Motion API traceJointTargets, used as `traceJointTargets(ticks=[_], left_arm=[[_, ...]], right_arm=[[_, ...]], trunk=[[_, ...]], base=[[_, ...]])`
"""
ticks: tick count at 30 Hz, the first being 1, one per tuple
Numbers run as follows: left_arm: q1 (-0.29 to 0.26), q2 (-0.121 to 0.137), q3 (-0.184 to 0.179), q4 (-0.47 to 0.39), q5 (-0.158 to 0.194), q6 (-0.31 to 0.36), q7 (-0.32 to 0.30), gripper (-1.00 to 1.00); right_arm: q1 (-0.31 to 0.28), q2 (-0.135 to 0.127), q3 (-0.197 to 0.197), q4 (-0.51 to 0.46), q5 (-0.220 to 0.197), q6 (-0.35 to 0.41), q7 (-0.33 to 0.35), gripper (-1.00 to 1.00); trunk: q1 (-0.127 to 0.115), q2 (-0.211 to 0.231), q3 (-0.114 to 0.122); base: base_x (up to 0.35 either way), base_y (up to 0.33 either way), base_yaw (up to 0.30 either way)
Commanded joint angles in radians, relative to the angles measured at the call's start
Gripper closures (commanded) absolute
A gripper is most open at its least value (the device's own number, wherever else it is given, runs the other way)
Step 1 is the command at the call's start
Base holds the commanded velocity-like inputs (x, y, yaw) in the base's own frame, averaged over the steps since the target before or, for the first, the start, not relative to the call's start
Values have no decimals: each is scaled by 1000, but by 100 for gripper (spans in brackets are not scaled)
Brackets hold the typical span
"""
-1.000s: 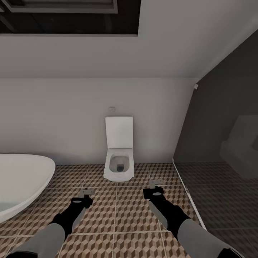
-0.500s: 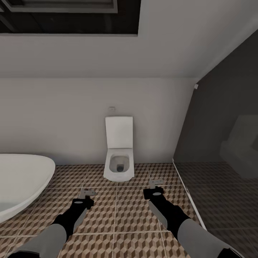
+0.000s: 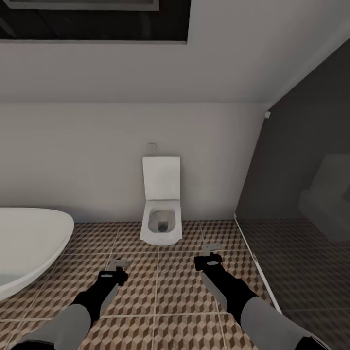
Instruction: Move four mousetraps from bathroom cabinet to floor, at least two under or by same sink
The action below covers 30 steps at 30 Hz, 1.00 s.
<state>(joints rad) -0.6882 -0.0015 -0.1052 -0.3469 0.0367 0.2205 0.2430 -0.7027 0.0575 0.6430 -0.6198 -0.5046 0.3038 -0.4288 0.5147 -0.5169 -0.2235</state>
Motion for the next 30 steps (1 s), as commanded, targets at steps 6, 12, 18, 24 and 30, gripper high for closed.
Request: traceJointTargets(ticks=[6,12,18,24,30], left_arm=[[-1,0,-8,1,3,7,7,100],[-1,0,-8,2,3,6,7,100],[-1,3,-8,1,1,4,6,100],[-1,3,-8,-11,-1,-1,6,100],[-1,1,-8,-57,0,-18,6,100]], right_arm=[[-1,-1,6,-1,-8,3,-8,100],[-1,-1,6,-1,-8,1,-8,100],[-1,-2,6,-1,-8,-4,-5,100],[-1,-2,7,5,-10,-7,0,100],[-1,-2,7,10,-11,-24,2,100]], trunk=[[23,-44,-30],[46,-86,-58],[69,-128,-86],[92,-170,-115],[115,-212,-143]], base=[[0,0,0],[0,0,0],[0,0,0],[0,0,0],[0,0,0]])
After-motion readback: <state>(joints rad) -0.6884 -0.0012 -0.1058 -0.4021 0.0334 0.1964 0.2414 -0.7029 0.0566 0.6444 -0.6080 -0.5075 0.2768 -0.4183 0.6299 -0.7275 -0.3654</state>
